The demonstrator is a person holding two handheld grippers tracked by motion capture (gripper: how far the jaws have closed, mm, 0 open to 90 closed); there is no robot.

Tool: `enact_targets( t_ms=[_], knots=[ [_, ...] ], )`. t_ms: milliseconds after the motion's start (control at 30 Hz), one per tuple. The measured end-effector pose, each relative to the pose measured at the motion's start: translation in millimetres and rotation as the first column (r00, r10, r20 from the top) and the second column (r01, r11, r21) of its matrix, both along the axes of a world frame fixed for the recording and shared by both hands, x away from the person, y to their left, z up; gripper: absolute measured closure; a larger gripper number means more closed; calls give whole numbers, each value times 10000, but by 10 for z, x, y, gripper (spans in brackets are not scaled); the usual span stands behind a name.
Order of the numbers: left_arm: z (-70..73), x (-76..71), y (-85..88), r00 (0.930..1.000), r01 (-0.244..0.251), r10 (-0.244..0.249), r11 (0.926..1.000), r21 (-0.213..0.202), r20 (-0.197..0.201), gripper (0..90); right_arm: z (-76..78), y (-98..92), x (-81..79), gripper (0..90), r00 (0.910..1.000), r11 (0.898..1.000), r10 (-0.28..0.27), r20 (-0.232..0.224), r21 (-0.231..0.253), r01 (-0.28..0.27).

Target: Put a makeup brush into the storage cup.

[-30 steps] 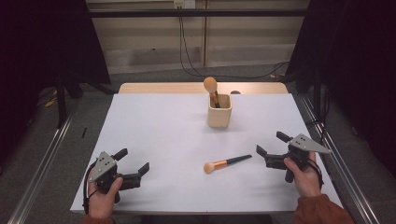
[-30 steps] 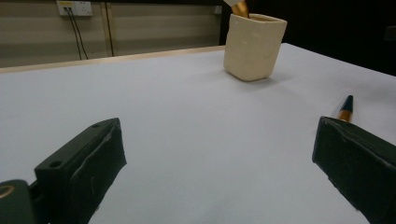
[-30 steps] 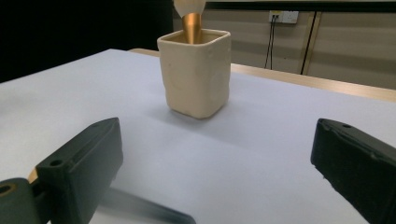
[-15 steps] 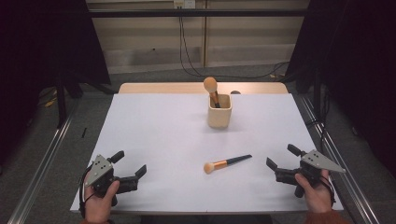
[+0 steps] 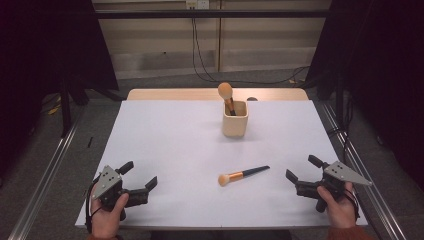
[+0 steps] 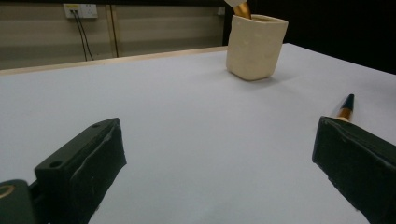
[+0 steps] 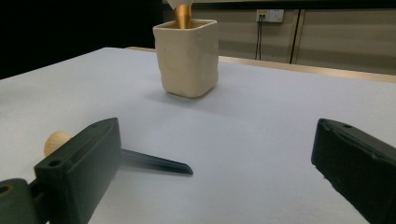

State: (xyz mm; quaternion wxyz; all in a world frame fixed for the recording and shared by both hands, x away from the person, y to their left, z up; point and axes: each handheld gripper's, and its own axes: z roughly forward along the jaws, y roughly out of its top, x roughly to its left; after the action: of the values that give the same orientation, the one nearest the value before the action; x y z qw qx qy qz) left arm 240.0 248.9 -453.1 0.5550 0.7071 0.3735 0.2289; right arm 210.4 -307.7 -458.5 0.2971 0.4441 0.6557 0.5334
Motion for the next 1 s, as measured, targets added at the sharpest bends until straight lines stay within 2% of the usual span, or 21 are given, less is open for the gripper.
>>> enact_targets(
  t_ms=[133, 367, 433, 633, 1000],
  knots=[
    [-5, 13, 4, 10000, -11, 11, 9999, -106, -15, 23, 14, 36, 11, 16, 10000, 10000, 51, 28, 2, -51],
    [-3, 25, 1, 10000, -19, 19, 10000, -25, -20, 23, 43, 109, 83, 17, 9997, 9997, 232, 12, 72, -232],
    [4, 29, -11, 9999, -108, 108, 9999, -105, 16, 23, 51, 128, 118, 17, 9995, 9994, 329, -2, 117, -329],
    [10, 23, -30, 10000, -16, 16, 10000, 3, 12, 23, 93, 176, 213, 16, 9977, 9973, 670, 114, 298, -673],
    [4, 40, -34, 10000, 54, -54, 10000, -15, -9, 24, 217, 342, 448, 23, 9933, 9932, 1155, 17, 109, -1155]
  ],
)
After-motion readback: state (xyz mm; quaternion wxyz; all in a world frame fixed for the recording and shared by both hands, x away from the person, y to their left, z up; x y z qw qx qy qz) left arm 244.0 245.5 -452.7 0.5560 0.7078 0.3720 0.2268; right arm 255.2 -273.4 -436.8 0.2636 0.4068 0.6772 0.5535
